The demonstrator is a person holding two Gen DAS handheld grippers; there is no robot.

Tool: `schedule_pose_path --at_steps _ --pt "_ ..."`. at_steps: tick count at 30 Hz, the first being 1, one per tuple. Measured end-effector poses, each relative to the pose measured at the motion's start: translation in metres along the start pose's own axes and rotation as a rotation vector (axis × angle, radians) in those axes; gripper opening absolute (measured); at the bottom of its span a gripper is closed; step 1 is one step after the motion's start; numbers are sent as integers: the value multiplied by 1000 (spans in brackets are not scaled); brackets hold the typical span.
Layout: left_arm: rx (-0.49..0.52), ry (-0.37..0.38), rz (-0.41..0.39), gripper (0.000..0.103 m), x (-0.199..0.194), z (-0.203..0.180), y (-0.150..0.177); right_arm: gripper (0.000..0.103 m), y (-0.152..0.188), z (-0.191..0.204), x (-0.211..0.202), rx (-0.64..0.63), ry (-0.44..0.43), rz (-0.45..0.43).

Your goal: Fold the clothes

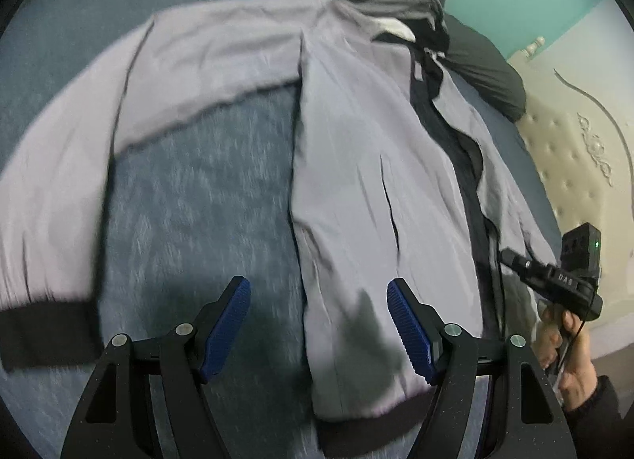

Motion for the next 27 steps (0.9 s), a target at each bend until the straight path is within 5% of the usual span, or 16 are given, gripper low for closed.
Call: schedule_pose_path --at_steps 14,17,21,27 --pt "-40 41 55 65 -4 -1 58 14 54 -9 -17 90 -137 -59" --pt "-49 68 59 56 0 -2 60 14 56 -9 -18 93 -149 -64" --pt "-49 74 66 25 6 -4 61 14 56 -7 -22 87 -166 -77" --pt "-48 33 28 11 -11 -8 65 14 57 -13 -23 99 -178 -82"
Point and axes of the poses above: each gripper's, at about its wrist camera, not at the fingertips, and x roughly the way its jaws point, z to its left, y to its underside, the point moved 5 cm from there along x, roughly the way its jaws point, and after that the axes turned 5 degrees about x, right-handed, at the moved point
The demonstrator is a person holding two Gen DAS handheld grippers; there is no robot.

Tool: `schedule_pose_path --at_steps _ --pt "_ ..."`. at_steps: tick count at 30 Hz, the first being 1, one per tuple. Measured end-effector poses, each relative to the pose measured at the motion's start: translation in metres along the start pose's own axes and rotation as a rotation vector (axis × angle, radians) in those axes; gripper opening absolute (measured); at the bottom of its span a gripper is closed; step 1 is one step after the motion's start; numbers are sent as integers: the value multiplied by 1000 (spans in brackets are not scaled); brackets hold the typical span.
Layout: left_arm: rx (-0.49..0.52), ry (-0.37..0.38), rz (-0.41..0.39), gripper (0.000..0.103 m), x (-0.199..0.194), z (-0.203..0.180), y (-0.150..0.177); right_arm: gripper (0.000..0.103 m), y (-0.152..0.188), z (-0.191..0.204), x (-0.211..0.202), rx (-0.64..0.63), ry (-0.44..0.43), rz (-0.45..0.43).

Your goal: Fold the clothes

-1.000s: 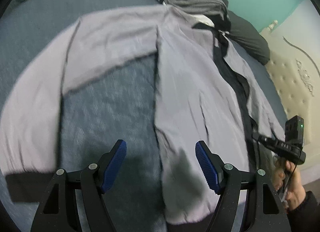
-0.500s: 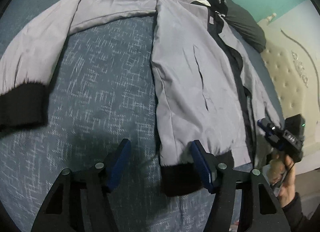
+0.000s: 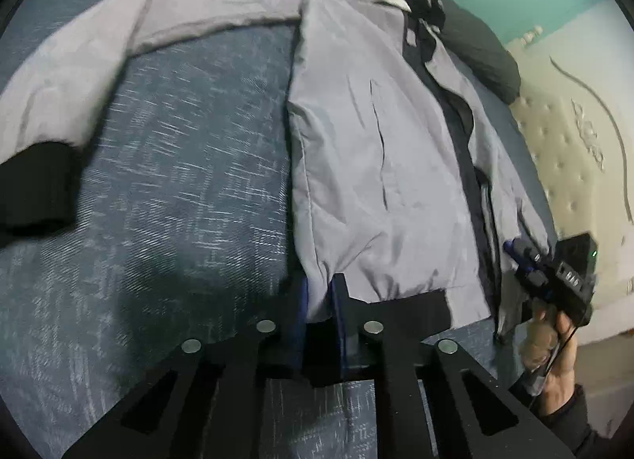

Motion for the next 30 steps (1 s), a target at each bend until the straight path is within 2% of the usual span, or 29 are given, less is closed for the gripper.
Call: schedule_pose_path --at_steps 4,7,13,17,21,26,29,30 --pt "-52 7 -17 11 -11 7 7 14 -1 -2 2 5 -3 2" --pt "-87 3 5 11 -3 16 11 14 -1 -1 3 4 -4 8" --pt "-55 -44 38 15 2 13 10 14 -1 1 3 -16 8 21" --pt "-10 -106 -13 16 -22 2 4 16 4 0 9 -12 21 46" --pt "52 -108 -55 18 -32 -17 -10 26 11 8 19 -33 23 78" --pt "144 -98 10 18 -5 -33 -8 26 21 13 29 -67 40 127" --pt "159 -113 71 18 20 -35 -3 26 24 11 34 -76 84 161" --pt "158 -117 84 18 26 -33 -1 26 19 11 28 -71 92 148"
Point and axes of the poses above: each gripper's, at about its wrist camera, not at the fingertips, and x roughly the way its jaws point, z to its left, y to its underside, the point moved 5 cm from there along x, roughly the way its jaws point, and after that the axes turned 5 degrees about x, right-handed, at the moved point
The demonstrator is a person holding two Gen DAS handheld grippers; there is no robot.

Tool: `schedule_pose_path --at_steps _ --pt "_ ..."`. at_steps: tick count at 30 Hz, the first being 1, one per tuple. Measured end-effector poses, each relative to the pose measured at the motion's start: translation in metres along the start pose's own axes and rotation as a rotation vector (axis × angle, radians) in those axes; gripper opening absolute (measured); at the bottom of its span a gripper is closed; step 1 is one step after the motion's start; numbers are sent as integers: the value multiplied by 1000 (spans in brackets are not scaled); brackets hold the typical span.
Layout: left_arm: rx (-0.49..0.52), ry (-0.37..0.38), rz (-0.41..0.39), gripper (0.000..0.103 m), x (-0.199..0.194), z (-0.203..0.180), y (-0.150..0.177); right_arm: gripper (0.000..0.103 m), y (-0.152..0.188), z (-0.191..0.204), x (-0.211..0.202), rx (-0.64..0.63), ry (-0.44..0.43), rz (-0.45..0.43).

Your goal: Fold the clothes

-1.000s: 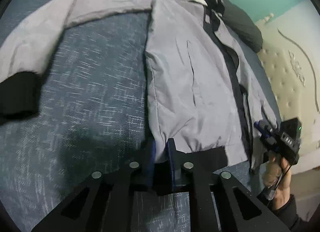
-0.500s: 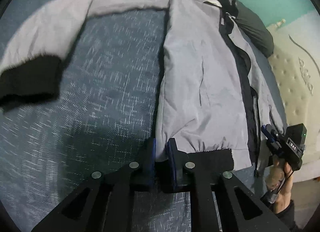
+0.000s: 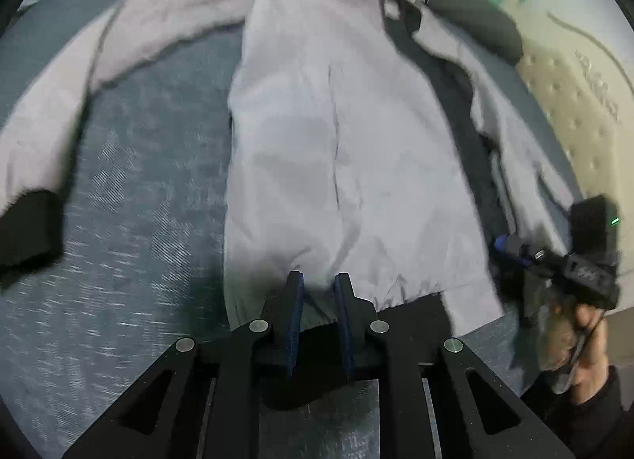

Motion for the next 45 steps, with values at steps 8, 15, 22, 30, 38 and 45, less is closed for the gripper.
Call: schedule_pose_path --at_steps 8,15,22,30,38,45 --pt "-12 17 -53 18 -10 4 -6 37 -33 -8 -65 -41 158 -92" --pt "17 16 -112 31 -19 -10 -20 38 -33 -12 -60 -110 271 -15" --pt "45 21 -168 37 -25 -28 -38 38 -37 -6 -27 -168 323 45" --pt "27 37 -207 39 -9 -31 -54 9 -47 -22 -3 -190 440 89" --pt "0 72 -224 39 1 -22 -46 3 -58 -21 -14 -171 423 61" --pt "11 101 -235 39 2 -25 -44 3 -92 16 -10 -180 359 30"
Point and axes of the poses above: each gripper's, at about its wrist camera, not at the fingertips, and x roughly the way its jaws point, z to its left, y to its underside, the point moved 5 cm from there along x, roughly the way its jaws point, and after that the axes turned 5 degrees about x, right-handed, at the moved point
